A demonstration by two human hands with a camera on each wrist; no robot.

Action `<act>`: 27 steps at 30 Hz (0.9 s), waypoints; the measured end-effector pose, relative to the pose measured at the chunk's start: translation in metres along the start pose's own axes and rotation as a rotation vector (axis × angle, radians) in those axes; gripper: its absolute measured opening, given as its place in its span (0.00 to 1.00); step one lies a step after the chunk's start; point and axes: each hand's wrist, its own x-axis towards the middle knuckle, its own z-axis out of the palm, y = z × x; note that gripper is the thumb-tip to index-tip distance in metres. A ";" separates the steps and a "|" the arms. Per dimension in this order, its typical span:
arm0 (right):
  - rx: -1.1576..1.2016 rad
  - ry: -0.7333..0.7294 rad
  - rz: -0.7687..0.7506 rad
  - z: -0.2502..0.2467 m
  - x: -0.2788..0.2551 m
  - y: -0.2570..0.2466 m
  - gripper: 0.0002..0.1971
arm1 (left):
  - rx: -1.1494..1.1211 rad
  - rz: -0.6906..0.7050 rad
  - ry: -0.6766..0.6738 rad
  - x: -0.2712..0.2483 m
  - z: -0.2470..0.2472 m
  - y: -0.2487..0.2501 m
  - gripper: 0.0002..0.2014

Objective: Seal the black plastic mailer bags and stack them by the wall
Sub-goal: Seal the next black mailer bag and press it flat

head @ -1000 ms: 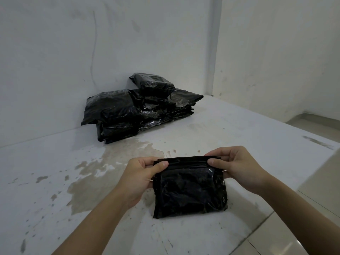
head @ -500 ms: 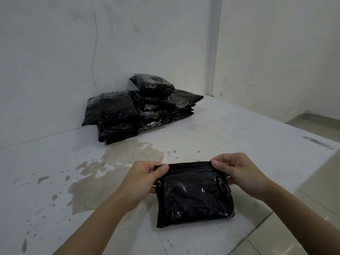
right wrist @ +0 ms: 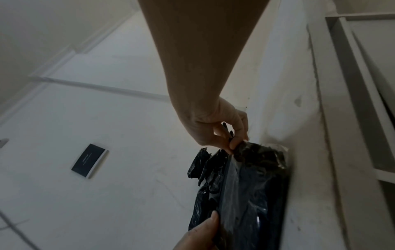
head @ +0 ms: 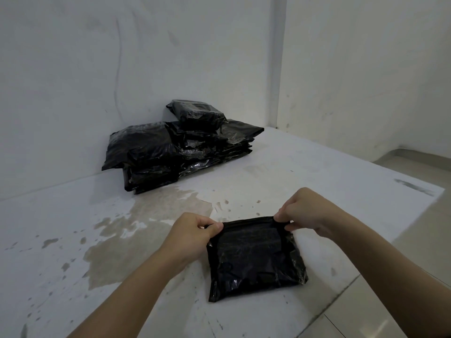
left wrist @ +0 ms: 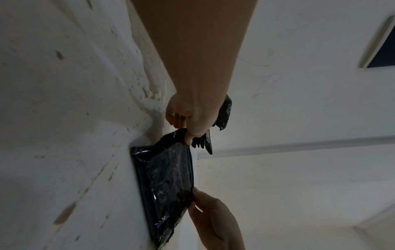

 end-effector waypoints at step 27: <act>-0.181 -0.087 0.082 0.020 0.005 -0.002 0.16 | -0.241 -0.328 0.137 0.020 0.005 0.007 0.07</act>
